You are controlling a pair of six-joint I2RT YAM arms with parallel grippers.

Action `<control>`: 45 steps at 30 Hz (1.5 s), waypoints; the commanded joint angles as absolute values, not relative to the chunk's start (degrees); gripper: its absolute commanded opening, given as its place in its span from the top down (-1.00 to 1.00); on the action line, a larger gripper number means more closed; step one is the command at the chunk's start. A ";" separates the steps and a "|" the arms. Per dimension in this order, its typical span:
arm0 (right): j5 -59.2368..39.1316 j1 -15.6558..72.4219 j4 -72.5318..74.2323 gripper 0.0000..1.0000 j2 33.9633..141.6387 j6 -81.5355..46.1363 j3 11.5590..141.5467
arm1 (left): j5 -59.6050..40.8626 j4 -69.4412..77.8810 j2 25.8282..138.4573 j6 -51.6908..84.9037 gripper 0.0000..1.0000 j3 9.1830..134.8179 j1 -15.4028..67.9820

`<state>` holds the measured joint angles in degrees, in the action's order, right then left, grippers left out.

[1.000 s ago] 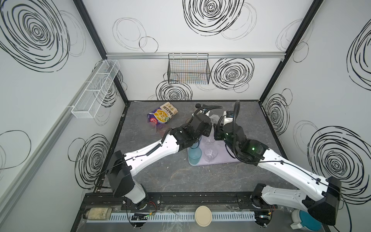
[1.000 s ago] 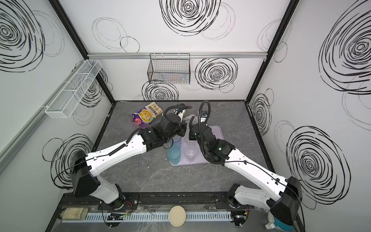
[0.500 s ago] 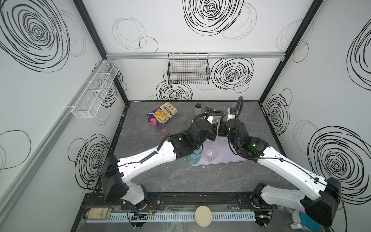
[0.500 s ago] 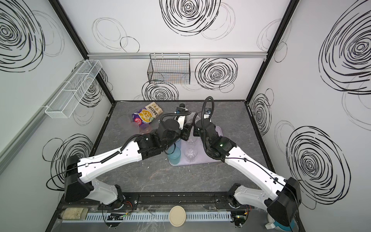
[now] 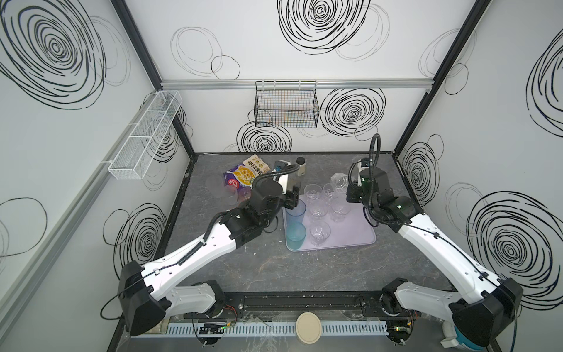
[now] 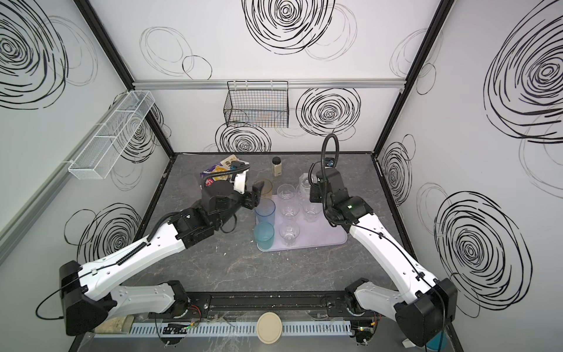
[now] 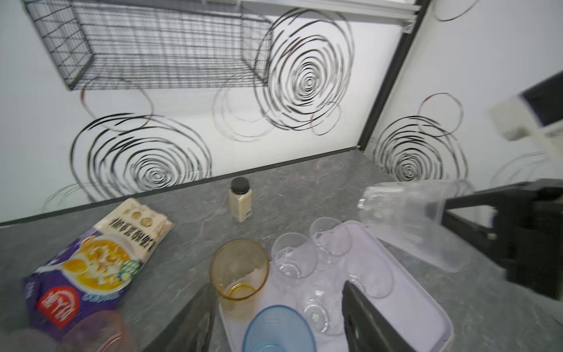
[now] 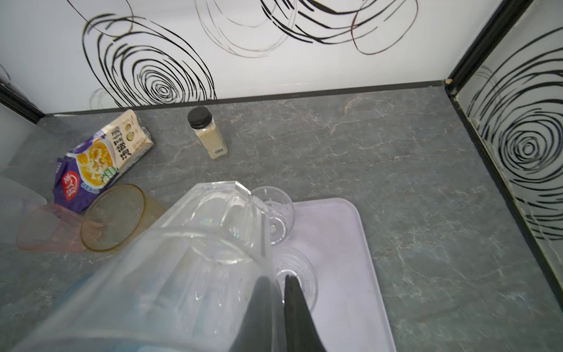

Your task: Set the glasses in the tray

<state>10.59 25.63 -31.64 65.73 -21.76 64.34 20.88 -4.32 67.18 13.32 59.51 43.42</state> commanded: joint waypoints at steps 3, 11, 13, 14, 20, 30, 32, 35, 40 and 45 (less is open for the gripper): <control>7.27 22.44 -45.45 1.00 60.66 -24.11 63.27 | 14.80 -1.49 60.28 13.99 -0.39 50.97 35.16; 4.20 21.21 -53.47 1.00 56.73 -27.72 55.54 | 11.51 -0.12 58.19 14.97 -0.40 44.26 29.56; 2.51 21.10 -53.97 1.00 55.74 -28.51 53.44 | 11.52 0.56 57.82 14.94 -0.41 43.15 29.25; 1.19 21.14 -53.93 1.00 55.56 -28.80 52.21 | 11.37 0.92 57.66 15.15 -0.41 42.71 28.95; -1.28 21.25 -49.55 1.00 56.30 -31.09 47.56 | 10.04 1.58 56.79 15.91 -0.41 41.92 27.26; -0.40 22.70 -43.80 0.98 63.72 -33.81 44.40 | 8.11 2.51 57.29 17.54 -0.42 41.37 25.23; 1.00 24.34 -42.80 0.99 64.78 -34.54 43.48 | 8.24 2.34 57.35 17.16 -0.42 41.65 25.06; 1.81 26.51 -42.10 0.99 66.62 -35.36 43.00 | 8.31 2.37 57.52 17.30 -0.43 41.53 24.92; 3.48 27.97 -41.04 0.89 68.28 -35.82 42.10 | 7.41 2.70 57.76 17.84 -0.43 41.40 24.69; 4.29 26.99 -42.65 0.80 69.65 -35.21 43.63 | 7.55 2.30 58.37 17.79 -0.43 41.46 24.40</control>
